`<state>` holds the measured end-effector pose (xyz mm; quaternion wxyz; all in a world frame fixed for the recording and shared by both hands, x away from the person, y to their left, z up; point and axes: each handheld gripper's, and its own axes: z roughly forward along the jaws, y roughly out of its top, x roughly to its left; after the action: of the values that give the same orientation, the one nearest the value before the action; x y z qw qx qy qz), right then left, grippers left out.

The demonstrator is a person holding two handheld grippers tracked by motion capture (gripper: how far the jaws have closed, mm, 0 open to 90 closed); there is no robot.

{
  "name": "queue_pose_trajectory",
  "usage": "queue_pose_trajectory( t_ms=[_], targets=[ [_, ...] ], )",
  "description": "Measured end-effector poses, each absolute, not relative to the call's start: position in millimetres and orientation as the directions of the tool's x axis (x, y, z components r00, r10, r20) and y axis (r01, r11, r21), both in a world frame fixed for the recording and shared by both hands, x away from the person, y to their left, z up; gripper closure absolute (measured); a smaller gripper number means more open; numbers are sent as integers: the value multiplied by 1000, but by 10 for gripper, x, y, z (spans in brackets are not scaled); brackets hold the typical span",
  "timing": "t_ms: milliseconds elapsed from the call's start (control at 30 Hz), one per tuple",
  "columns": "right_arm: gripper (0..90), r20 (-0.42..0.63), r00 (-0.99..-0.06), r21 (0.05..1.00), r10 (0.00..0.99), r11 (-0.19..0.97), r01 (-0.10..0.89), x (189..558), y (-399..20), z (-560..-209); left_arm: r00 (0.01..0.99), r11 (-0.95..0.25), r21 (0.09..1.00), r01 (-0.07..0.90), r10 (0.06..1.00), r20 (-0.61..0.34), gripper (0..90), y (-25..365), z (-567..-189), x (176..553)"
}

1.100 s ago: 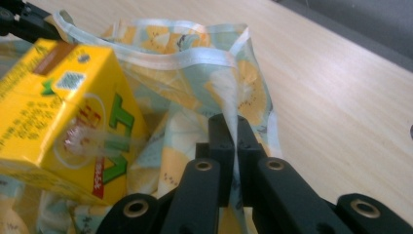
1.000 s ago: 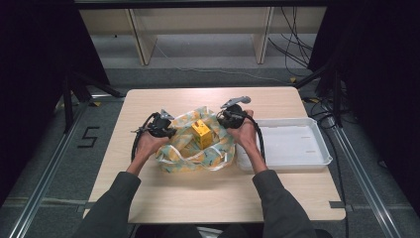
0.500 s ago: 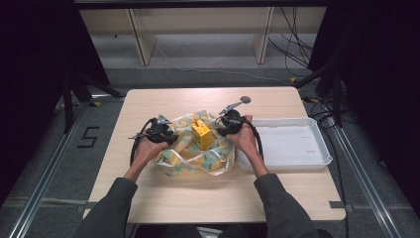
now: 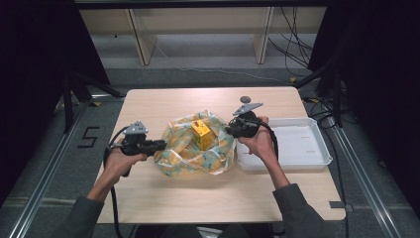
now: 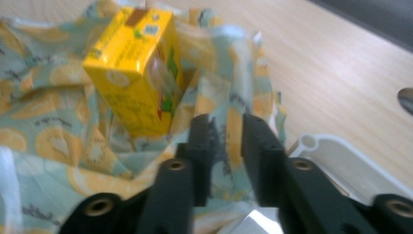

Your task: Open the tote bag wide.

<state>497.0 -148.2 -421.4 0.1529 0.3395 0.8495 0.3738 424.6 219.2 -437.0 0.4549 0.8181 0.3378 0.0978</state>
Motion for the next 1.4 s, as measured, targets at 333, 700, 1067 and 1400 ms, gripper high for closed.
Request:
queue_pose_trajectory(
  t_ms=[333,700,1067,1400],
  targets=[
    [899,-15,-706,654,708,541,529,5167,-1315,-4553,807,-545,703,457,587,-69,893,1958,-4883,4010],
    [900,-35,-718,600,695,590,541,5245,-1285,-4701,827,-630,646,431,561,-5,895,1842,-5064,3911],
    [818,3,-698,679,716,511,527,5143,-1346,-4493,780,-496,755,428,626,-31,873,1981,-4823,3809],
    [581,61,-745,807,664,406,428,4977,-1298,-4111,749,-408,823,395,662,-31,700,2236,-4545,3544]
  ],
)
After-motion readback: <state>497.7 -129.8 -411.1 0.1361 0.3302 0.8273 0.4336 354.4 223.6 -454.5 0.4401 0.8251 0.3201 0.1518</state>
